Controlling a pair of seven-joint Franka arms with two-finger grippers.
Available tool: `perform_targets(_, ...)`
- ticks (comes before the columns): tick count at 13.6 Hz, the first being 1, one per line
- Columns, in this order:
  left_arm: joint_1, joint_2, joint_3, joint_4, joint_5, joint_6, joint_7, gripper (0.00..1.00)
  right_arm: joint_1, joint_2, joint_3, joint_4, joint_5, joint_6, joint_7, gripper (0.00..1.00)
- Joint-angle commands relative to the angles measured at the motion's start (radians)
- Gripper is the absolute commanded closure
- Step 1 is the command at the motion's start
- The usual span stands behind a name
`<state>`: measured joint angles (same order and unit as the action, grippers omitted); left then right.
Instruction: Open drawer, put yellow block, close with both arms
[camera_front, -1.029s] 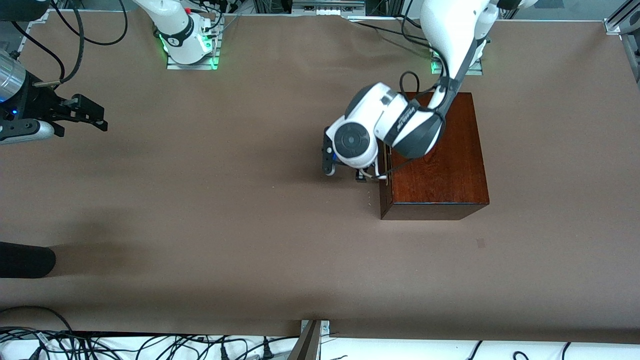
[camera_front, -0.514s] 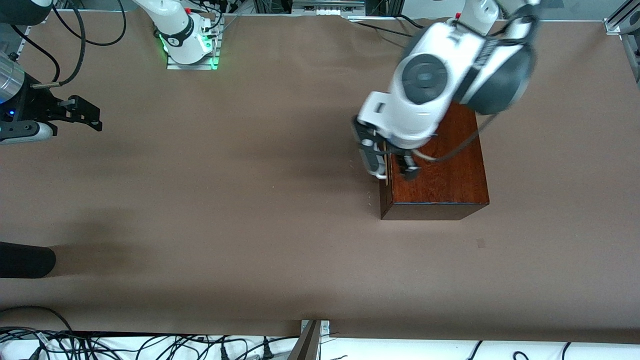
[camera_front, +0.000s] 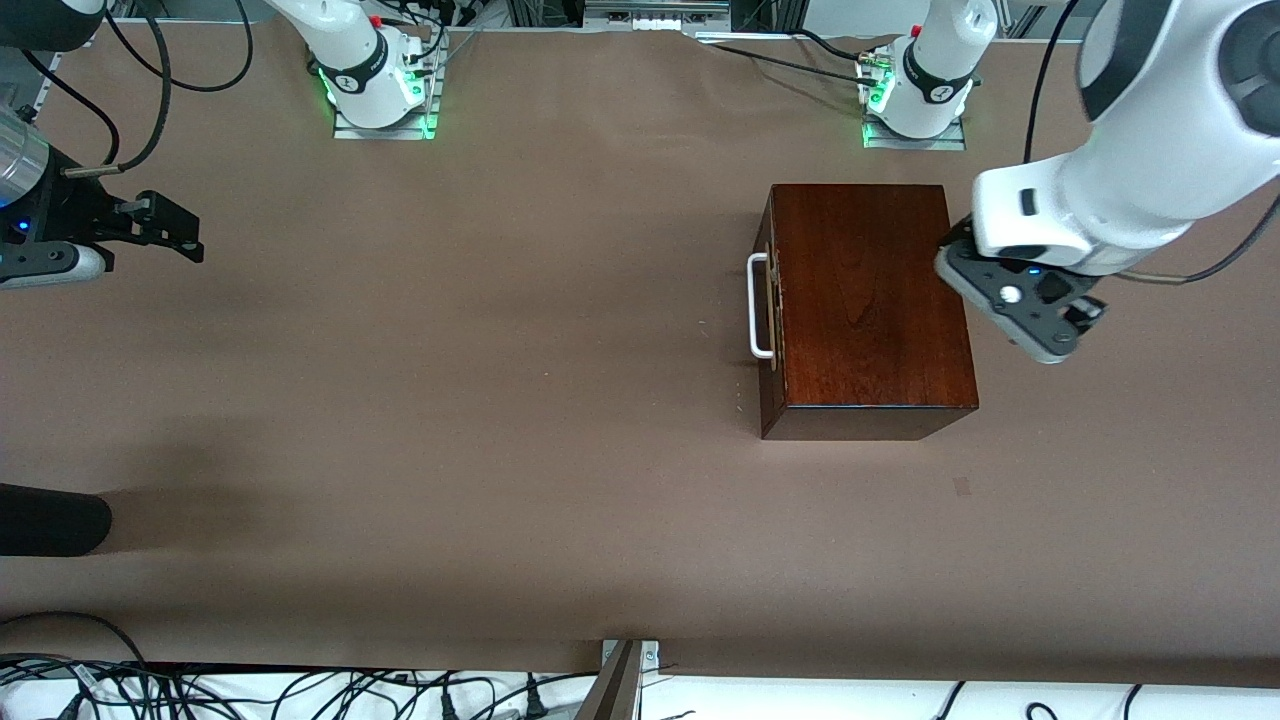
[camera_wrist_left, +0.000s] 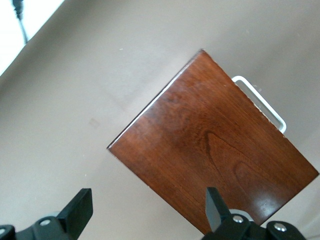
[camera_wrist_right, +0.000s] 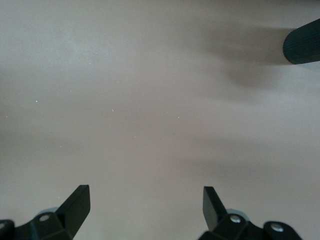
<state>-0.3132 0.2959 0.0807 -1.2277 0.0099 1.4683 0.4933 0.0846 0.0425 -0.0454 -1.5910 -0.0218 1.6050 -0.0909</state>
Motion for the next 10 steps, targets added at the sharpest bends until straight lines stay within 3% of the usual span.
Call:
perform_targets(1,0.014,0.014,0.013,0.039,0.013,-0.022,-0.192,0.0,0.001,-0.001,-0.002,0.006,-0.004,-0.007,0.0,0.0)
perform_targets(4,0.039,-0.02,0.03,0.001,0.012,-0.014,-0.439,0.0,0.001,-0.001,-0.002,0.006,-0.004,-0.007,0.002,0.0)
perform_targets(8,0.104,-0.217,0.031,-0.321,-0.048,0.165,-0.482,0.0,0.001,-0.001,-0.002,0.006,0.026,-0.007,0.004,0.0)
perform_targets(10,0.158,-0.293,-0.005,-0.439,-0.044,0.222,-0.58,0.0,0.001,-0.003,-0.002,0.006,0.029,-0.007,0.004,0.0)
